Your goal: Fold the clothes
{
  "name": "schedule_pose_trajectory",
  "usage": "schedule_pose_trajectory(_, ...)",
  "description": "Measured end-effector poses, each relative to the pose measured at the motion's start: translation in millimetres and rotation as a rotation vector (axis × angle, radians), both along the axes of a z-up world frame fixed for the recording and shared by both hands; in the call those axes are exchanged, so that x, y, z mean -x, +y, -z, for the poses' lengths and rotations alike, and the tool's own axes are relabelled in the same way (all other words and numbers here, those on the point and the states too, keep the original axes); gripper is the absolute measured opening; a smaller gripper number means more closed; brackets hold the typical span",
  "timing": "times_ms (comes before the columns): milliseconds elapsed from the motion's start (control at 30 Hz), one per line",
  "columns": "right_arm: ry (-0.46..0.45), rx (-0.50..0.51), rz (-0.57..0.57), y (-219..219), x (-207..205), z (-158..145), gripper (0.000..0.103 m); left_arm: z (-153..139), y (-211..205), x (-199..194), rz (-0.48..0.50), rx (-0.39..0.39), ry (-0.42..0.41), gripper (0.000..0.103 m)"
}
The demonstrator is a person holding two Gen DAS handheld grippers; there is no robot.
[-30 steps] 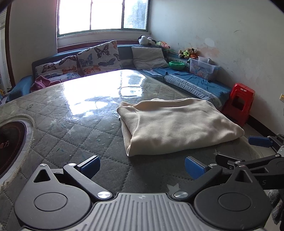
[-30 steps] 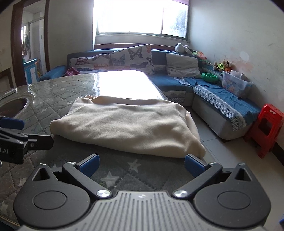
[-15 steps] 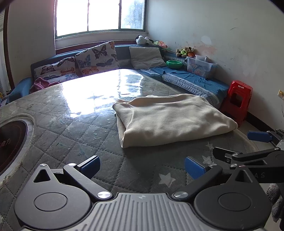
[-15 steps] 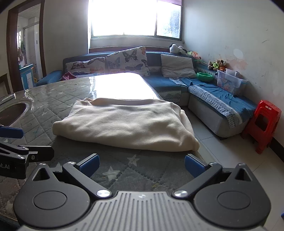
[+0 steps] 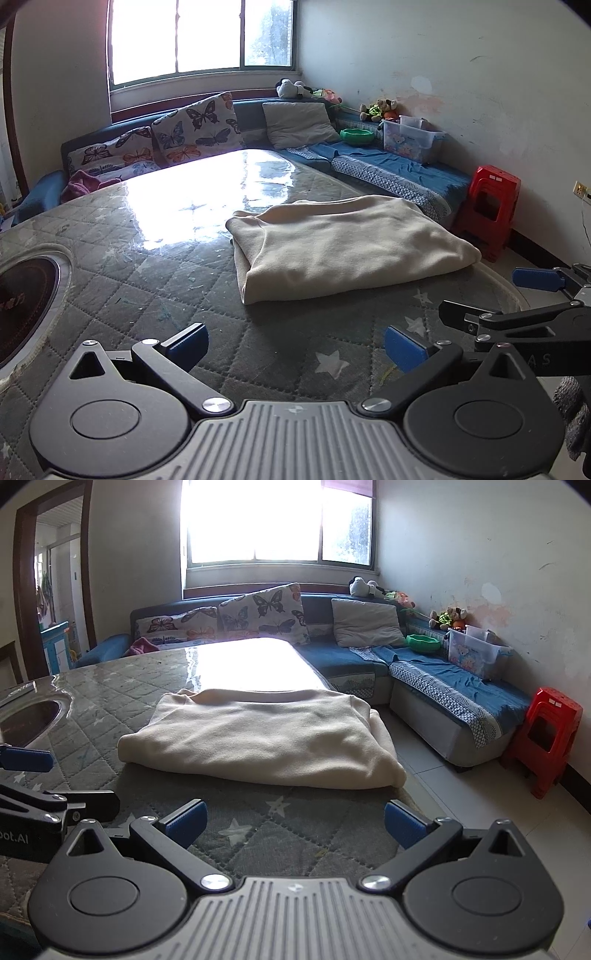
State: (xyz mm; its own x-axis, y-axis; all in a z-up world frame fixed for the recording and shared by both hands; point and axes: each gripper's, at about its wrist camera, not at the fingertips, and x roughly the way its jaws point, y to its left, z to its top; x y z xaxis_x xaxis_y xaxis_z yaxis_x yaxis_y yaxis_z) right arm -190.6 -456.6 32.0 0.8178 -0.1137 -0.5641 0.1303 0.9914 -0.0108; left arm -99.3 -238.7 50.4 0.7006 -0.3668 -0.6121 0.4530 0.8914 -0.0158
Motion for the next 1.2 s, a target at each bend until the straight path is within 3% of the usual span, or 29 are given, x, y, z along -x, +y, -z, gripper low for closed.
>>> schedule_pose_trajectory(1200,0.006,-0.026,0.006,1.1,2.2,5.9,0.103,4.5,-3.3,4.9,-0.003,-0.020,0.004,0.103)
